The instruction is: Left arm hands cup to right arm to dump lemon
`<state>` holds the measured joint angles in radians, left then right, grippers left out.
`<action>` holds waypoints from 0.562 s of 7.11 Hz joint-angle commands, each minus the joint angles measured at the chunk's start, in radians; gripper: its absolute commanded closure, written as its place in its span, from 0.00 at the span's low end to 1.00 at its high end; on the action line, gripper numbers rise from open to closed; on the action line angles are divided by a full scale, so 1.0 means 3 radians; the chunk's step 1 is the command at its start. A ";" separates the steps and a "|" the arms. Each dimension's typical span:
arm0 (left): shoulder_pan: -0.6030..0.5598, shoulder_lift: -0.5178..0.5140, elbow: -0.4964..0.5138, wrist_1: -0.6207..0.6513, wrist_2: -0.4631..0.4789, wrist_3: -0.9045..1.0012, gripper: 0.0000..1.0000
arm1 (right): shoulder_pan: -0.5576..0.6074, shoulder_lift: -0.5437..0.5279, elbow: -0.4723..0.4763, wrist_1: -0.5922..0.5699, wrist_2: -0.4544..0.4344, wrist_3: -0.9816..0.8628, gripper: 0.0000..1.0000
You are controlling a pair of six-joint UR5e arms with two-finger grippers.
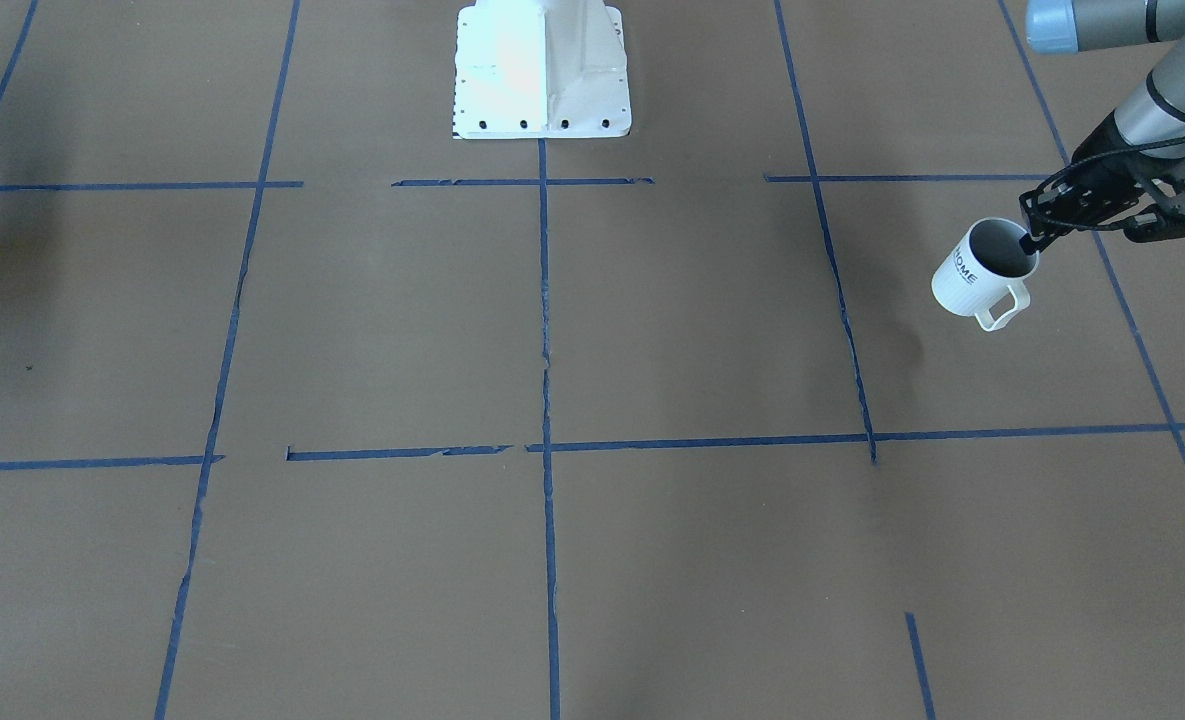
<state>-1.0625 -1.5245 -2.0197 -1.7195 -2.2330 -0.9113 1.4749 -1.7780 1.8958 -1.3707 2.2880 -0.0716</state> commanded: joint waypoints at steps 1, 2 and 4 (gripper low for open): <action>0.0003 -0.0434 -0.0089 0.0264 -0.0012 -0.0551 1.00 | -0.0185 0.0417 -0.0168 0.0350 0.0160 0.0004 0.01; 0.0018 -0.0517 -0.0089 0.0296 -0.0052 -0.0572 1.00 | -0.0303 0.0647 -0.0239 0.0401 0.0227 -0.0007 0.01; 0.0034 -0.0965 -0.0027 0.0677 -0.0257 -0.0705 1.00 | -0.0727 0.1021 -0.0260 0.0489 0.0222 0.0095 0.03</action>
<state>-1.0557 -1.7309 -2.0356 -1.5953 -2.2878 -1.1041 1.3315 -1.5411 1.8235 -1.2390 2.3520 -0.0649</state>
